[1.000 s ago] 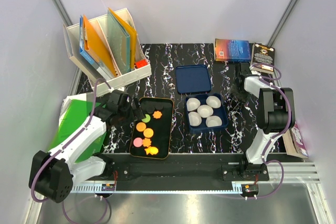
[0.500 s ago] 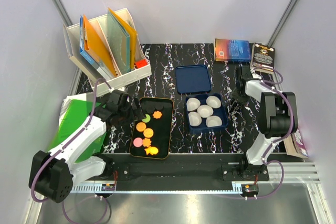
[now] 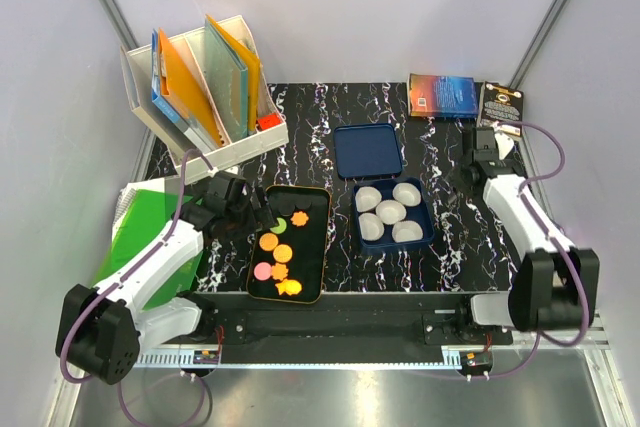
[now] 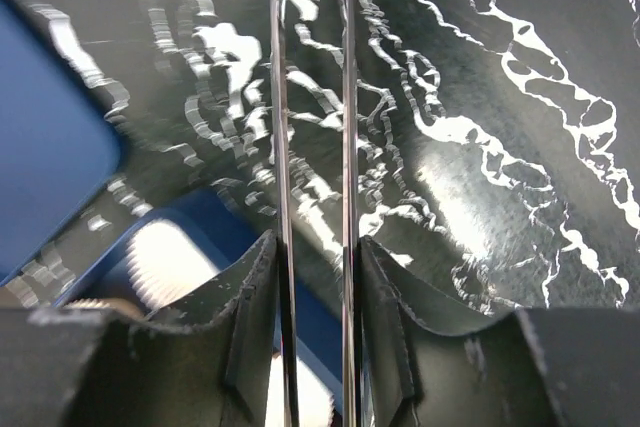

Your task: Pack the cookies

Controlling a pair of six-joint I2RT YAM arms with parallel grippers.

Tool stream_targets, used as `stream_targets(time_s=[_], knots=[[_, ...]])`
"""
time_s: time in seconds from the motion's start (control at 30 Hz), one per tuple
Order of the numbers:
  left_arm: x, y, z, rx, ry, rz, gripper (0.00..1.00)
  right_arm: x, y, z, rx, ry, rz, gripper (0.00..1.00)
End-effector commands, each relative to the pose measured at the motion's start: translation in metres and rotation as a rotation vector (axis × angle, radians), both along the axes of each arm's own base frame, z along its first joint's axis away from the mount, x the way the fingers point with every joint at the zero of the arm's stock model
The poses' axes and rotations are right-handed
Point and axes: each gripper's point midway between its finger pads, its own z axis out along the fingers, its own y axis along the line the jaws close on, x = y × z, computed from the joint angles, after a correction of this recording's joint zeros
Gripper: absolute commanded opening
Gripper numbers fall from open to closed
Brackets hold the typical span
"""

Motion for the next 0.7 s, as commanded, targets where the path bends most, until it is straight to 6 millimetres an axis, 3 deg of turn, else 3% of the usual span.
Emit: stream_targets(time_s=[0.0,0.13,0.33,0.67], knots=[[0.005,-0.008,0.006,-0.038,-0.026,-0.005,0.99,0.0,0.019,0.05,0.021,-0.134,0.072,0.41],[0.004,-0.007,0.005,-0.038,-0.025,-0.001,0.99,-0.008,0.037,0.088,0.025,-0.247,0.147,0.38],[0.002,-0.005,0.005,-0.033,-0.037,0.002,0.99,-0.032,0.07,0.118,0.051,-0.308,0.314,0.41],[0.01,0.006,0.027,0.024,-0.114,0.004,0.99,-0.092,0.142,0.121,0.151,-0.295,0.67,0.43]])
